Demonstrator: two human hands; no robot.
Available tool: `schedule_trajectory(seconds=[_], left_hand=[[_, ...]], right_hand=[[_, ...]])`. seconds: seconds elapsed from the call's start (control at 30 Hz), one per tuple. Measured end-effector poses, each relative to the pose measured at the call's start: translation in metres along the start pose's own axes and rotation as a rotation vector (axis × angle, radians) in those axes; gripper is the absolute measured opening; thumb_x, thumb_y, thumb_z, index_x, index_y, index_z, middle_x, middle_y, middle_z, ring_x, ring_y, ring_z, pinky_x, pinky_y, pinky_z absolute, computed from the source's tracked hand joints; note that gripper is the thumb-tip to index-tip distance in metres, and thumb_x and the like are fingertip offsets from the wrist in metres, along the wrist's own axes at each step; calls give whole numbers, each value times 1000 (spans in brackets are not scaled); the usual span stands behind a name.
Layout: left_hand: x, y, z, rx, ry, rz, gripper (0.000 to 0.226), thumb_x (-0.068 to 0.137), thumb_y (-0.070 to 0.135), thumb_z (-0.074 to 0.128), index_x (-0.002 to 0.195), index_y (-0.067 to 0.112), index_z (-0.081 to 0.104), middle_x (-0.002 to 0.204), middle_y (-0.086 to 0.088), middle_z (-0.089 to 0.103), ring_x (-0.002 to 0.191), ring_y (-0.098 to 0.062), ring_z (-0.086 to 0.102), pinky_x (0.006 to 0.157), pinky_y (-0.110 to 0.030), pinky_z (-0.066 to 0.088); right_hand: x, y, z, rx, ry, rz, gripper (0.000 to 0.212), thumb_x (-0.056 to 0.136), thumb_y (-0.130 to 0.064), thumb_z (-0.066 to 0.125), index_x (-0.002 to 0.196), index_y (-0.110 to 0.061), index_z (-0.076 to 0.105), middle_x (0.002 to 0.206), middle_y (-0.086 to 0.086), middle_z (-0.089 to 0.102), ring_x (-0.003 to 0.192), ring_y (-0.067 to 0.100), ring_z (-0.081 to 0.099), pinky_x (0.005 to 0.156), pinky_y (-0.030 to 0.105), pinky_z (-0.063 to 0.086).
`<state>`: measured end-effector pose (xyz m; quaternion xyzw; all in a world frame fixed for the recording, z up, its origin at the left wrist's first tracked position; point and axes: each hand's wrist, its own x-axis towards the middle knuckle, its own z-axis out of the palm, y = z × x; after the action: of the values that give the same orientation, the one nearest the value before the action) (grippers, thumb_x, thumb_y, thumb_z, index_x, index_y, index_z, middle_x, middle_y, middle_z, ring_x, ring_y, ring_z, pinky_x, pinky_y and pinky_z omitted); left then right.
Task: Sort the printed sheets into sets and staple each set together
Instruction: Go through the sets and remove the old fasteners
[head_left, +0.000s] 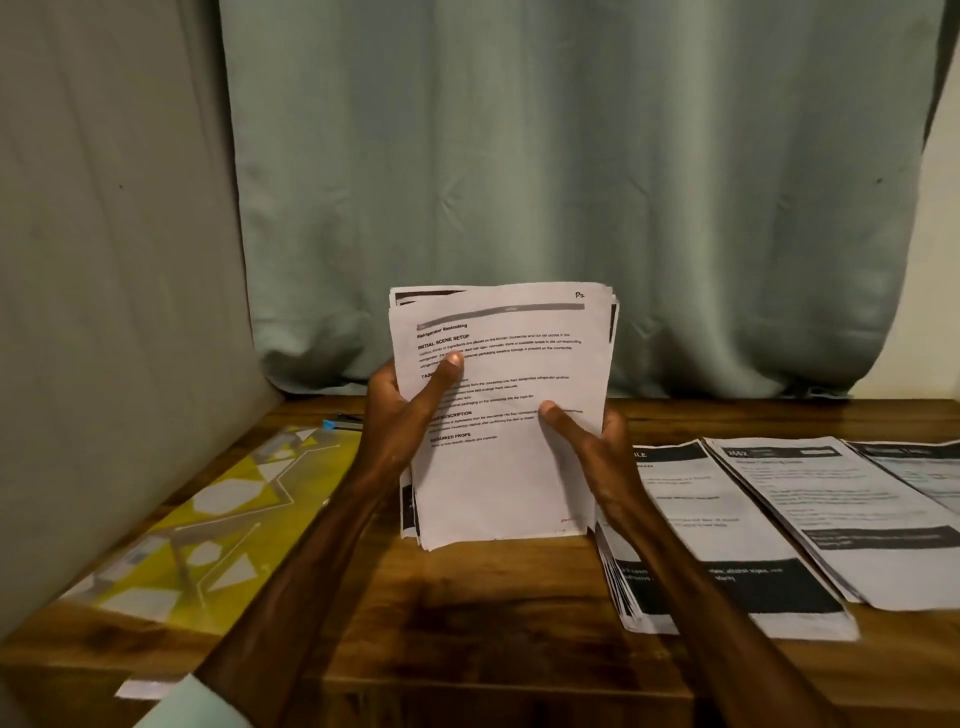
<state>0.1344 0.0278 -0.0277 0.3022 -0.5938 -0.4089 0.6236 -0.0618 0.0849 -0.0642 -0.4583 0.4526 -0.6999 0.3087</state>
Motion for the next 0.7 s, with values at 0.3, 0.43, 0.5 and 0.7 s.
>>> schedule_trajectory(seconds=[0.3,0.43,0.5,0.7], left_hand=[[16,8,0,91,-5,62,30,98,30,67,119,8,70,101,5,77,87,-8,76,64,-18,57],[14,12,-3,86,-20,88,29,99,33,65,118,13,70,101,8,78,90,-10,76,67,-19,58],[7,-3,-6,137,-66,36,21,99,34,62,114,19,69,97,13,77,89,-8,76,67,-19,59],[6,-21,-10,230,-141,-3,9,104,30,56,106,24,63,94,17,71,81,6,72,66,-12,55]], right_hand=[[-7,8,10,-36,70,-24,25,89,-28,76,93,-33,52,98,-15,63,82,7,65,53,11,50],[-7,9,9,-64,65,-69,22,91,-29,73,97,-33,52,99,-17,62,86,8,65,52,9,48],[-11,25,6,-98,54,-48,18,94,-30,71,100,-35,55,101,-15,65,92,11,67,55,11,51],[-5,16,-2,-233,-55,55,9,100,-30,63,98,-32,55,98,-14,65,91,10,65,73,22,52]])
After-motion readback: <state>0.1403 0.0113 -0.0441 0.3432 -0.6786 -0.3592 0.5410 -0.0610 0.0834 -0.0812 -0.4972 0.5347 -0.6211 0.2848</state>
